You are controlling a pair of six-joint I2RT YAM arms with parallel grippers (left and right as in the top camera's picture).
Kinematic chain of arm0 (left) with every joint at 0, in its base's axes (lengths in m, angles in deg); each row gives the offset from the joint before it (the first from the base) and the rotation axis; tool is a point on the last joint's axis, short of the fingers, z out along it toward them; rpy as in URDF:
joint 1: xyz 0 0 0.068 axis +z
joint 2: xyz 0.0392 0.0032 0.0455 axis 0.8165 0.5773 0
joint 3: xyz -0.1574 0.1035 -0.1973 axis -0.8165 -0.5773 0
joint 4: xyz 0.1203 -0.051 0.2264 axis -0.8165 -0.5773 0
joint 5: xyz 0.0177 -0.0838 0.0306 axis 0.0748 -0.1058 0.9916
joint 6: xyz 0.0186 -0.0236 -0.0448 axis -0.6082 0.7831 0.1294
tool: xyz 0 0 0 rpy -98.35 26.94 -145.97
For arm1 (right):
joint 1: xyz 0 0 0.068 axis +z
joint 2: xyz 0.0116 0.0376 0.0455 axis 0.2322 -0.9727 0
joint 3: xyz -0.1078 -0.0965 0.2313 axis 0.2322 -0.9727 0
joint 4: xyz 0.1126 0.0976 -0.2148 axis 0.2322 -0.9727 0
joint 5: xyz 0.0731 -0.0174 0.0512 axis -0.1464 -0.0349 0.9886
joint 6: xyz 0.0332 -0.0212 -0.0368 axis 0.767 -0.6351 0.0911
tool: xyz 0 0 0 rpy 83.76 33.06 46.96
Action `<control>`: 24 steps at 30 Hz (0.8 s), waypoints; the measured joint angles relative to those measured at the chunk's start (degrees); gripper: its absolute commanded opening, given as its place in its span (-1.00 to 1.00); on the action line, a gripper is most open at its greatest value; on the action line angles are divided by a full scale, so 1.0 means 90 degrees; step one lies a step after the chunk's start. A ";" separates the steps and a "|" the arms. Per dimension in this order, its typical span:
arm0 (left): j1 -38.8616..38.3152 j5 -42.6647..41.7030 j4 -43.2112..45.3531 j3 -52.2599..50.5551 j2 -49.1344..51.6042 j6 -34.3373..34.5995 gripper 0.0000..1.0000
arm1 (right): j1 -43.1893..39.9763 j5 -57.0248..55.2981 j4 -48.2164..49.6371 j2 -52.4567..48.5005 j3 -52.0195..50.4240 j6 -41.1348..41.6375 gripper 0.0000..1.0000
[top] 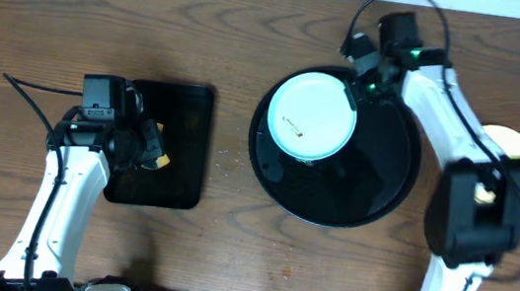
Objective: Clean dirty plates on tray and stack at the side
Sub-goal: 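Drag the light-green plate to the round tray's center with the right gripper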
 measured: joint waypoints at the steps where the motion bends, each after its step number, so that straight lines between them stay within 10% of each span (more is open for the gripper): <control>1: 0.0000 0.0000 -0.0002 0.0000 0.0000 0.0000 -0.84 | -0.0005 -0.0036 -0.0260 0.0238 0.0000 0.0216 -0.98; 14: 0.0000 -0.0002 -0.0027 0.0000 0.0000 -0.0022 -0.84 | -0.0034 -0.1205 -0.1727 0.1052 -0.0471 0.2812 -0.98; 19: 0.0000 -0.0002 -0.0027 0.0000 0.0000 -0.0022 -0.85 | -0.0138 -0.1258 -0.0644 0.1047 -0.1117 0.2970 -0.34; 24: 0.0000 -0.0005 -0.0029 0.0000 0.0000 -0.0022 -0.85 | -0.0355 -0.0959 0.0585 0.1039 -0.1695 0.2256 -0.28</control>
